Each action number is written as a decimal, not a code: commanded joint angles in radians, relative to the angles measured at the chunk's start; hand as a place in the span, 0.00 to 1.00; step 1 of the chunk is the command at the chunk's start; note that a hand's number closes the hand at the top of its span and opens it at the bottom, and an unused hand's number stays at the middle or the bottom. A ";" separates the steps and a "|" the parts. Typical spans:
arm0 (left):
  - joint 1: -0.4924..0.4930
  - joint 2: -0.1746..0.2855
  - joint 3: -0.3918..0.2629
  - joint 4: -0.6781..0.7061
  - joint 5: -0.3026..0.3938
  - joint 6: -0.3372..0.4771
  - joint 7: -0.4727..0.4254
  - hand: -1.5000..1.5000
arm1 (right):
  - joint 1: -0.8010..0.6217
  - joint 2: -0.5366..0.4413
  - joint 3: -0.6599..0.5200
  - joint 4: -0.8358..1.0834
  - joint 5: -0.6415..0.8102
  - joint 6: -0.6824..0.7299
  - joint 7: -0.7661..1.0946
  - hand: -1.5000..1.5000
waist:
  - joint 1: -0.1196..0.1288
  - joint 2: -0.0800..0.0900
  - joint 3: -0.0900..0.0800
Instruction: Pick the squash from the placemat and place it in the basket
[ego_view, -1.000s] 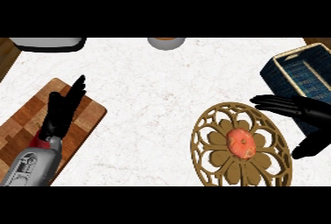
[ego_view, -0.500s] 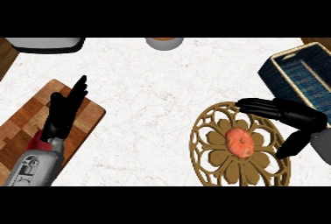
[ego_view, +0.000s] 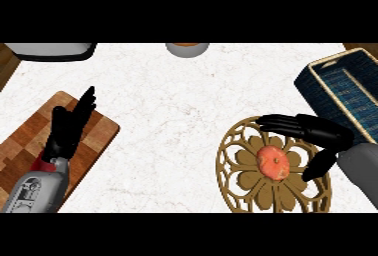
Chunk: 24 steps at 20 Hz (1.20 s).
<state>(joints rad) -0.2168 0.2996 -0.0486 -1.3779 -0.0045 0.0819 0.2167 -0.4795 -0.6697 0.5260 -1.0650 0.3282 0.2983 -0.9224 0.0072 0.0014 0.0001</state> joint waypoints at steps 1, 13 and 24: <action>0.004 -0.027 -0.017 -0.048 -0.029 0.018 0.049 0.50 | 0.001 0.009 -0.006 0.032 0.034 0.088 -0.089 0.00 | -0.001 -0.001 0.000; -0.012 -0.033 0.037 0.022 -0.041 -0.023 -0.005 0.50 | -0.008 0.074 -0.018 0.029 0.090 0.122 -0.035 0.00 | -0.002 0.000 0.000; -0.046 -0.053 0.059 0.063 -0.047 -0.046 0.001 0.50 | 0.040 0.155 0.006 0.068 0.238 -0.107 -0.117 1.00 | -0.004 0.001 0.000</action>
<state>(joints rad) -0.2346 0.2530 -0.0014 -1.3558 -0.0556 0.0487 0.2251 -0.4516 -0.5606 0.5270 -1.0377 0.5121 0.2518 -0.9315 0.0029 -0.0059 -0.0111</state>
